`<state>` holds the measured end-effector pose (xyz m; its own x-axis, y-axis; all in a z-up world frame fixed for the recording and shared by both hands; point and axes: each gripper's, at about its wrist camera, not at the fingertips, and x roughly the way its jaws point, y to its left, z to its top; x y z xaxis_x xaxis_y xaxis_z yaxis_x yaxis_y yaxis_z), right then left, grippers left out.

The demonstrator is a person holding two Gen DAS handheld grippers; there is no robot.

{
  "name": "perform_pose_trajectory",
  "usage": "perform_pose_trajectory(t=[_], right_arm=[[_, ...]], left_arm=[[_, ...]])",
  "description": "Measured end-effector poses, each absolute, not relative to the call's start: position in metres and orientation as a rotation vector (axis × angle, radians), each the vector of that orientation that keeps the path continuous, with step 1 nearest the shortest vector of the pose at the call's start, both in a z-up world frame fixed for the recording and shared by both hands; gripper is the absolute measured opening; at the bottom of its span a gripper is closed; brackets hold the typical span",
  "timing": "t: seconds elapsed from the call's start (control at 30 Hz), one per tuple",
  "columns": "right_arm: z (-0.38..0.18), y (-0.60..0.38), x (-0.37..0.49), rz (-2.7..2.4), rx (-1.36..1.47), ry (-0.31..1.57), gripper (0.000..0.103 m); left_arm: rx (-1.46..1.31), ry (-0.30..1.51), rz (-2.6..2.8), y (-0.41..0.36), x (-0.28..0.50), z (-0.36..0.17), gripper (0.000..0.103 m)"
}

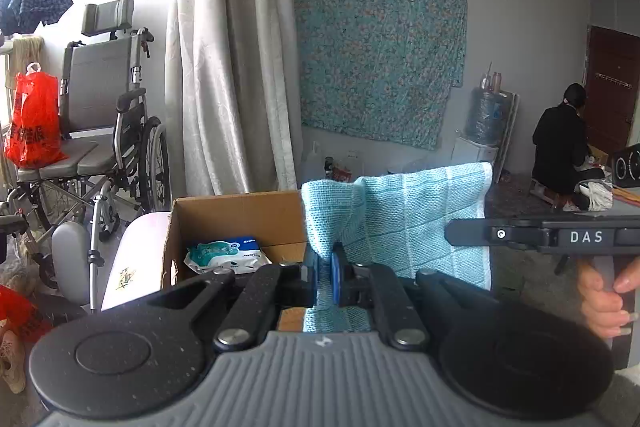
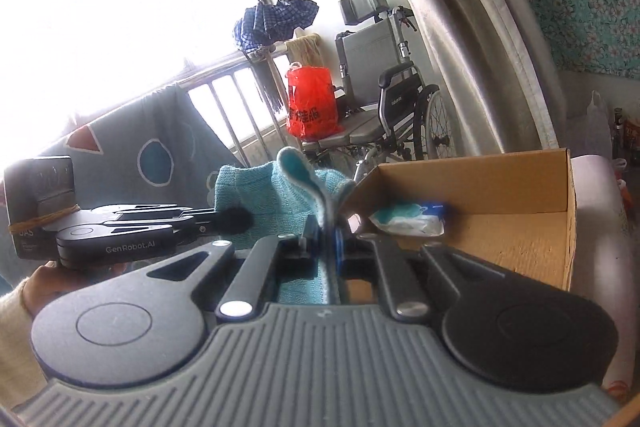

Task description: Organize soft objects

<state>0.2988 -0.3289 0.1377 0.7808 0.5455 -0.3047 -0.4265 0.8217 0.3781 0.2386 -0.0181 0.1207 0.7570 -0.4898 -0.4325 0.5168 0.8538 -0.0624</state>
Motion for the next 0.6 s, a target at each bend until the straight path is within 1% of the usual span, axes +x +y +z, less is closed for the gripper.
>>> perform_pose_trajectory(t=[0.13,0.27,0.33,0.4,0.5,0.6], right_arm=[[0.136,-0.322,0.384,0.529,0.34,0.507,0.006],[0.108,-0.305,0.474,0.587,0.445,0.685,0.006],[0.084,-0.293,0.51,0.541,0.445,0.764,0.006],[0.056,-0.279,0.544,0.513,0.448,0.882,0.006],[0.009,-0.258,0.581,0.455,0.372,1.057,0.006],[-0.031,-0.25,0.602,0.388,0.333,1.195,0.006]], left_arm=[[0.091,0.53,-0.5,-0.019,0.325,0.131,0.007],[0.162,0.664,-0.455,-0.024,0.405,0.114,0.007],[0.215,0.717,-0.405,-0.03,0.435,0.096,0.007],[0.289,0.834,-0.38,-0.037,0.475,0.065,0.007],[0.349,0.973,-0.338,-0.045,0.51,0.023,0.007],[0.429,1.041,-0.31,-0.05,0.532,-0.013,0.007]])
